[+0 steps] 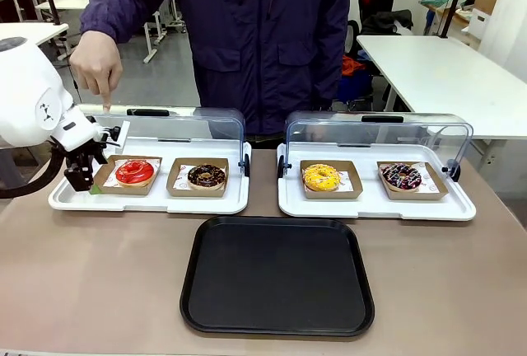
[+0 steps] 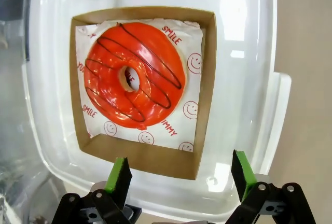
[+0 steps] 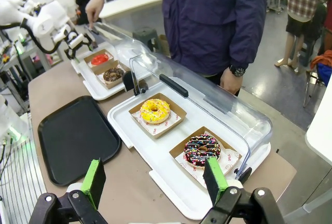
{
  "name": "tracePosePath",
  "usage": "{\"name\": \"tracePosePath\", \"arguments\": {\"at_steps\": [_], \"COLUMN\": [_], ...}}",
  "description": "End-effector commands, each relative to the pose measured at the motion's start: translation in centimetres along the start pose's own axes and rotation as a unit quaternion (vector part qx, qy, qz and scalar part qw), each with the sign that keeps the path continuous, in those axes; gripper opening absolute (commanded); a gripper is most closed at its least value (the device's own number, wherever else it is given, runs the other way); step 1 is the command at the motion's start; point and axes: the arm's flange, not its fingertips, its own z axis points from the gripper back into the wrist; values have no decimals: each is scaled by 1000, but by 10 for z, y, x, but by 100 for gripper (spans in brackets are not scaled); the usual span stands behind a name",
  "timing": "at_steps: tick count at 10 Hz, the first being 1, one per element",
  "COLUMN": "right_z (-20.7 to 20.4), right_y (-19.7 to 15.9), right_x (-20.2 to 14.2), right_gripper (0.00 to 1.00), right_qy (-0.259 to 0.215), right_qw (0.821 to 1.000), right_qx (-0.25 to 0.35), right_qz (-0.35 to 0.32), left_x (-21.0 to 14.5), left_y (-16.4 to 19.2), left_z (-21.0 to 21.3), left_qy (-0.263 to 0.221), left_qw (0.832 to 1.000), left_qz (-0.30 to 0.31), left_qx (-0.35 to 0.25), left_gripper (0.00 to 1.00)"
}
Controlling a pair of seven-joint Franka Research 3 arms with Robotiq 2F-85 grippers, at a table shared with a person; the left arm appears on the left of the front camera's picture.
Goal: Move the first donut from the left to the tray.
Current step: Pick up the Paper togo box containing the Donut indicated by the person and place it on the Handle tray.
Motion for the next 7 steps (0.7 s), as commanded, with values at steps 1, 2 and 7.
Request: {"name": "tracePosePath", "arguments": {"at_steps": [1, 2, 7], "right_z": [0, 0, 0], "right_y": [-3, -3, -3], "right_x": [3, 3, 3], "right_gripper": [100, 100, 100], "right_qy": [-13, -13, -13], "right_qw": [1000, 1000, 1000], "right_qx": [0, 0, 0], "right_qz": [13, 13, 13], "left_x": [0, -1, 3], "left_y": [4, 4, 8], "left_z": [-4, -8, -33], "left_qy": [17, 21, 28], "left_qw": [1000, 1000, 999], "left_qz": [-6, -6, -25], "left_qx": [-11, -15, -35], "left_gripper": [100, 100, 100]}}
